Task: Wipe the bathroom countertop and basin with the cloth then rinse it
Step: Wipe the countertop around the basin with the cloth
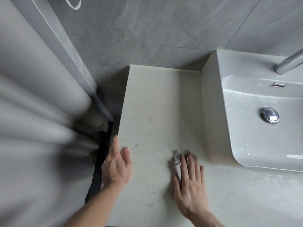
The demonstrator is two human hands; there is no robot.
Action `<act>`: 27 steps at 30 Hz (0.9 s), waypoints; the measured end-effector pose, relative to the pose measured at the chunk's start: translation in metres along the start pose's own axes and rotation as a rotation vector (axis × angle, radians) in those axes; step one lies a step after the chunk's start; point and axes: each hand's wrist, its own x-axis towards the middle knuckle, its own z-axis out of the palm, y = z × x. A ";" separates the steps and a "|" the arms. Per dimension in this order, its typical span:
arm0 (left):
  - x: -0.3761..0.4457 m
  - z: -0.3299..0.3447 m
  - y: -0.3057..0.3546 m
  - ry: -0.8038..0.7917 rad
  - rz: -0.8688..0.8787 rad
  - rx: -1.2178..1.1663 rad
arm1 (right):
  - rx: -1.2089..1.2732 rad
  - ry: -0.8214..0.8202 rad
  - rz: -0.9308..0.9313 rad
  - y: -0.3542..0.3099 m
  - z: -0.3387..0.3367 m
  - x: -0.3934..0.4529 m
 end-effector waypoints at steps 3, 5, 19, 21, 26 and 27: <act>-0.001 -0.001 0.000 0.003 0.005 -0.016 | 0.013 -0.020 0.010 -0.006 0.002 -0.007; 0.000 -0.001 0.000 -0.001 0.013 -0.025 | -0.001 -0.035 -0.003 -0.011 0.000 0.007; 0.009 -0.001 -0.017 -0.003 0.017 -0.250 | 0.004 -0.095 -0.231 -0.111 0.011 0.098; 0.011 -0.001 -0.023 -0.022 0.024 -0.290 | 0.021 -0.124 -0.263 -0.111 0.014 0.068; 0.008 -0.002 -0.021 -0.018 0.030 -0.246 | 0.052 -0.178 -0.281 -0.108 0.016 -0.015; 0.008 -0.002 -0.020 -0.016 0.028 -0.235 | 0.052 -0.189 -0.275 -0.103 0.015 -0.030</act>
